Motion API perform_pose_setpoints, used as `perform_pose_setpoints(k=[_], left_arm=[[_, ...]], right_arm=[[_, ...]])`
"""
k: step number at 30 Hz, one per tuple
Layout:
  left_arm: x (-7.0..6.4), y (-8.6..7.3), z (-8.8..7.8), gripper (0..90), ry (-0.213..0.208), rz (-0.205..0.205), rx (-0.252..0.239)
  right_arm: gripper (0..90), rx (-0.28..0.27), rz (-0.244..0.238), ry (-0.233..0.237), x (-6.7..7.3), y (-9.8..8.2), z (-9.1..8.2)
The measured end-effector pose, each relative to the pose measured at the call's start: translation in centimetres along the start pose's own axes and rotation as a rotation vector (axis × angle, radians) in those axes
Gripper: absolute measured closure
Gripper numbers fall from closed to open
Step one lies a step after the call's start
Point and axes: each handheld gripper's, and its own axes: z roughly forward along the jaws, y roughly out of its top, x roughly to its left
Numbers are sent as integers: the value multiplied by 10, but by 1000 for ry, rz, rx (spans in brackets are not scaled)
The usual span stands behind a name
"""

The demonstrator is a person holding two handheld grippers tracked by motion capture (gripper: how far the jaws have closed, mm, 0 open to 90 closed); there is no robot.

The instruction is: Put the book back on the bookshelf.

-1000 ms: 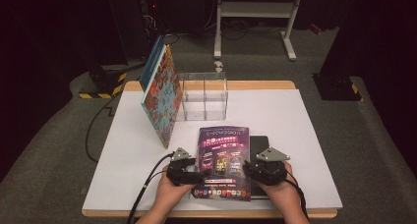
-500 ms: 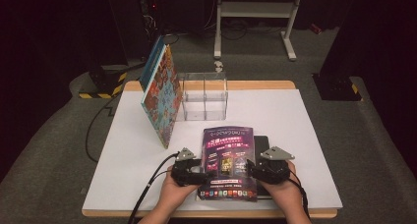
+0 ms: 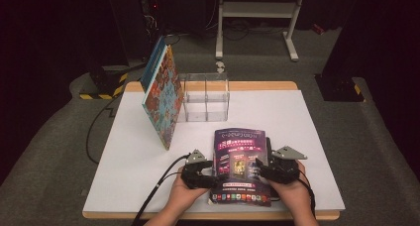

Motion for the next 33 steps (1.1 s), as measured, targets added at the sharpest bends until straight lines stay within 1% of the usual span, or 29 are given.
perform_pose_setpoints(k=[1, 2, 3, 4, 5, 7, 9, 10, 12, 13, 14, 15, 16, 17, 18, 19, 20, 22, 25, 27, 28, 29, 31, 33], left_arm=[[-2, 0, 0, 214, -16, 10, -8], [-3, 0, -1, 210, -22, 18, -11], [-4, 0, -2, 210, -34, 36, -17], [-6, 0, -2, 213, -41, 30, -26], [-8, 0, -2, 210, -48, 44, -26], [-10, 0, -1, 211, -58, 56, -31], [-11, 1, -1, 218, -68, 56, -43], [-10, 1, -2, 237, -63, 70, -43], [-10, 0, -1, 240, -51, 80, -61], [-10, -1, -1, 241, -46, 84, -70], [-9, -2, -1, 236, -36, 100, -71], [-9, -3, 0, 227, -24, 102, -71], [-8, -4, 0, 217, -23, 89, -76], [-6, -4, 0, 213, -23, 75, -67], [-5, -4, 1, 209, -23, 53, -62], [-4, -3, 2, 201, -26, 42, -53], [-4, -3, 4, 199, -30, 28, -57], [-2, -2, 7, 186, -34, 19, -53], [1, 1, 12, 158, -36, -14, -40], [1, 2, 15, 150, -33, -21, -40], [1, 2, 16, 143, -34, -34, -43], [2, 2, 17, 137, -38, -44, -40], [5, 4, 19, 126, -43, -77, -36], [7, 6, 21, 123, -37, -94, -37]], right_arm=[[311, -4, 6, 2, -2, -1, 0], [304, -5, 25, 5, -4, -2, 0], [301, -6, 28, 7, -5, -2, 1], [296, -9, 37, 9, -7, -3, 1], [289, -11, 43, 11, -9, -4, 1], [279, -13, 57, 18, -12, -5, 2], [270, -17, 66, 23, -14, -6, 2], [259, -15, 84, 35, -17, -8, 2], [252, -16, 88, 41, -19, -8, 2], [248, -15, 101, 53, -20, -10, 3], [246, -14, 109, 63, -21, -11, 3], [245, -14, 119, 75, -22, -12, 3], [245, -12, 134, 95, -22, -13, 4], [242, -10, 142, 109, -23, -13, 4], [239, -8, 152, 118, -24, -14, 4], [235, -7, 161, 123, -25, -14, 4], [229, -6, 170, 129, -25, -15, 5], [221, -3, 181, 134, -26, -16, 5], [204, -1, 199, 151, -28, -16, 7], [186, 8, 211, 169, -28, -17, 9], [176, 14, 222, 191, -28, -17, 10], [165, 18, 228, 202, -28, -17, 11], [147, 29, 237, 208, -27, -16, 13], [147, 31, 235, 208, -27, -16, 14]])
